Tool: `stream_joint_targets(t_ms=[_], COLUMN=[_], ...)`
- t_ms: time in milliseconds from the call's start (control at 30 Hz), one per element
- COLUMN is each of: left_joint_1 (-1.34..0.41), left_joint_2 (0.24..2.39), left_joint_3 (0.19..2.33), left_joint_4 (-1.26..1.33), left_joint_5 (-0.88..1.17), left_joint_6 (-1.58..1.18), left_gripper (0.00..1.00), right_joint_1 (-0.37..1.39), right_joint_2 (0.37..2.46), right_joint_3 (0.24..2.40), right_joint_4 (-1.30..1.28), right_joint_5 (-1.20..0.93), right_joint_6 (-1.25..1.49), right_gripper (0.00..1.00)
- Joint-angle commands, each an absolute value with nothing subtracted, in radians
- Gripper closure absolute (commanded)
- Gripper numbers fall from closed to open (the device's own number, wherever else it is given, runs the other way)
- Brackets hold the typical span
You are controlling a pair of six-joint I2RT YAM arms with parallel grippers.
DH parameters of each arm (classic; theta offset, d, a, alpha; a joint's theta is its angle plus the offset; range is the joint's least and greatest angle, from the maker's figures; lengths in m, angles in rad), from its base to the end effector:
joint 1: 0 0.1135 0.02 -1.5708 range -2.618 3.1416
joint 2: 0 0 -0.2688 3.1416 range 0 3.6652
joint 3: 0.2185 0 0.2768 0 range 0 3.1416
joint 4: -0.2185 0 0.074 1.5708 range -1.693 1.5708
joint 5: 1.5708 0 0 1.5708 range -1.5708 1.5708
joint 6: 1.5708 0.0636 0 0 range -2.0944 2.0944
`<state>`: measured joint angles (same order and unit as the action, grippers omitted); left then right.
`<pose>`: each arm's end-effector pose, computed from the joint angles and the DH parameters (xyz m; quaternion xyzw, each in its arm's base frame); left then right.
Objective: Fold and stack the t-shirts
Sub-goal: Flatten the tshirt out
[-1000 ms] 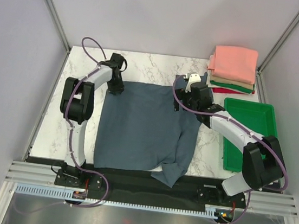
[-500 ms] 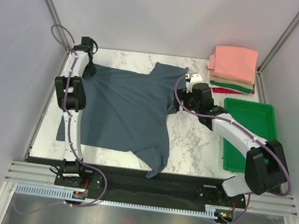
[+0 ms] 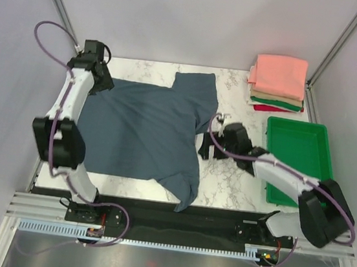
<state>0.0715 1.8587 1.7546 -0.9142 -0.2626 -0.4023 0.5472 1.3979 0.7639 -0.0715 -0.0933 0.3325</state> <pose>0.4401 0.0481 0.2876 -0.2586 0.9188 0.0797 0.2875 0.2801 0.1776 0.1775 -0.1166 0.8996 0.2166 0.3609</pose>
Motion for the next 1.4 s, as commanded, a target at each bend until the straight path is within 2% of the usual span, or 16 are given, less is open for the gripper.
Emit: stream_joint_targets(t_ms=[0, 167, 300, 467, 600, 700, 833, 933, 967, 1000, 1167, 1200, 1233, 1267, 1333, 1367], left_joint_1=[0.074, 0.075, 0.074, 0.077, 0.075, 0.077, 0.081, 0.081, 0.081, 0.081, 0.083, 0.081, 0.083, 0.084, 0.086, 0.086], left_joint_2=[1.596, 1.301, 1.134, 1.006, 1.002, 1.023, 1.022, 1.017, 1.019, 1.017, 0.996, 0.991, 0.992, 0.994, 0.996, 0.993], left_joint_3=[1.515, 1.191, 1.071, 0.963, 0.917, 0.911, 0.907, 0.902, 0.903, 0.902, 0.900, 0.899, 0.900, 0.899, 0.900, 0.900], left_joint_4=[-0.819, -0.733, -0.721, -0.710, -0.700, -0.699, -0.698, -0.695, -0.695, -0.695, -0.693, -0.692, -0.692, -0.690, -0.692, -0.692], left_joint_5=[-0.236, -0.175, -0.161, -0.176, -0.175, -0.167, -0.169, -0.166, -0.166, -0.169, -0.184, -0.184, -0.181, -0.181, -0.178, -0.178], left_joint_6=[-0.481, -0.492, -0.463, -0.472, -0.479, -0.474, -0.472, -0.472, -0.472, -0.472, -0.477, -0.479, -0.479, -0.477, -0.476, -0.476], left_gripper=[0.39, 0.40, 0.40, 0.40, 0.40, 0.40, 0.40, 0.40, 0.40, 0.41, 0.41, 0.41, 0.41, 0.41, 0.41, 0.41], right_joint_1=[0.696, 0.865, 0.974, 1.071, 1.144, 1.152, 1.152, 1.152, 1.152, 1.152, 1.155, 1.155, 1.154, 1.152, 1.152, 1.154], right_joint_2=[1.188, 0.897, 0.812, 0.934, 1.067, 1.137, 1.184, 1.195, 1.187, 1.171, 0.953, 0.927, 0.901, 0.900, 0.925, 0.934], right_joint_3=[0.596, 0.399, 0.309, 0.302, 0.321, 0.321, 0.319, 0.328, 0.343, 0.394, 0.621, 0.653, 0.664, 0.670, 0.670, 0.645], right_joint_4=[-0.100, -0.127, -0.121, -0.032, 0.063, 0.112, 0.124, 0.121, 0.095, -0.013, -0.466, -0.509, -0.524, -0.538, -0.575, -0.566], right_joint_5=[-0.046, -0.006, 0.027, 0.051, 0.090, 0.103, 0.155, 0.205, 0.221, 0.289, 0.604, 0.638, 0.647, 0.650, 0.641, 0.623], right_joint_6=[0.503, 0.719, 0.787, 0.801, 0.799, 0.799, 0.775, 0.749, 0.739, 0.733, 0.695, 0.668, 0.657, 0.652, 0.689, 0.701], right_gripper=[0.03, 0.09, 0.25, 0.36, 0.39, 0.50, 0.53, 0.72, 0.89, 0.99, 1.00, 0.98, 0.78, 0.31, 0.03, 0.02])
